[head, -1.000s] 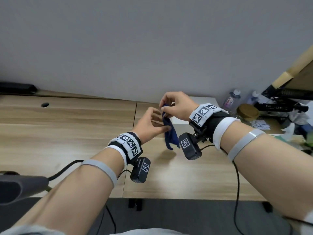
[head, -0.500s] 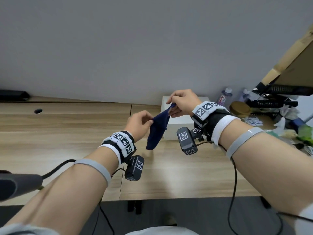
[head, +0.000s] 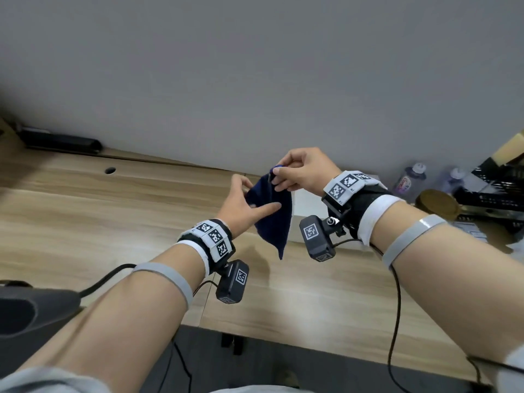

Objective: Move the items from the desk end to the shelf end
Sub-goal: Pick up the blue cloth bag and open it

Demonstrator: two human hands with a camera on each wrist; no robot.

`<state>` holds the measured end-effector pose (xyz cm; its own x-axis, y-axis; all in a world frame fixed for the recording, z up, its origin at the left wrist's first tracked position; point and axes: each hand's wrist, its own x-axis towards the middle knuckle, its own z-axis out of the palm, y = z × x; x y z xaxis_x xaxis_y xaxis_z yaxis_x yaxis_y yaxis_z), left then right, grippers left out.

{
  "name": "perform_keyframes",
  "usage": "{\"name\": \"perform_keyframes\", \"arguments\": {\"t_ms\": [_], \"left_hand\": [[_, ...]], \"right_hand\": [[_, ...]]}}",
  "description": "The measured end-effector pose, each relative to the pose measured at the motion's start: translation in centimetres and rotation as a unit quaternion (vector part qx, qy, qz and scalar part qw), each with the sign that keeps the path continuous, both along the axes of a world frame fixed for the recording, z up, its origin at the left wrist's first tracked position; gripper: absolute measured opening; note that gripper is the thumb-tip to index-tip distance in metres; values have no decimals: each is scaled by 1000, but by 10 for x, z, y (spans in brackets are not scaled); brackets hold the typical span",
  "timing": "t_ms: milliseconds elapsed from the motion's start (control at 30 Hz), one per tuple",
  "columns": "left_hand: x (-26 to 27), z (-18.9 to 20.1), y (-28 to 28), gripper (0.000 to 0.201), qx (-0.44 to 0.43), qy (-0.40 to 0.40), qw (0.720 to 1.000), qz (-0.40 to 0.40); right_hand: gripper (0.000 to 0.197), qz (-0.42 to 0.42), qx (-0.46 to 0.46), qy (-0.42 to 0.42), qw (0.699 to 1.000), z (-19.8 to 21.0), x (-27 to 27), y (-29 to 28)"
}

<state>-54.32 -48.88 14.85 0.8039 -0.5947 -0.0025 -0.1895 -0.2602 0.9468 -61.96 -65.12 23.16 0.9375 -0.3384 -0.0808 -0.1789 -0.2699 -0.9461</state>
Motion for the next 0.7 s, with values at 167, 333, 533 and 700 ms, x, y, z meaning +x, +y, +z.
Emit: {"name": "perform_keyframes", "arguments": {"t_ms": [167, 333, 533, 700], "left_hand": [[7, 2, 5, 41, 92, -140, 985, 51], [21, 6, 20, 20, 122, -134, 983, 25], [43, 1, 28, 20, 109, -79, 991, -9], [64, -1, 25, 15, 84, -46, 995, 6]], "right_hand": [[21, 2, -105, -48, 993, 9, 7, 2], [18, -2, -162, -20, 987, 9, 12, -4], [11, 27, -249, 55, 967, -9, 27, -19], [15, 16, -310, 95, 946, -24, 43, -25]]}}
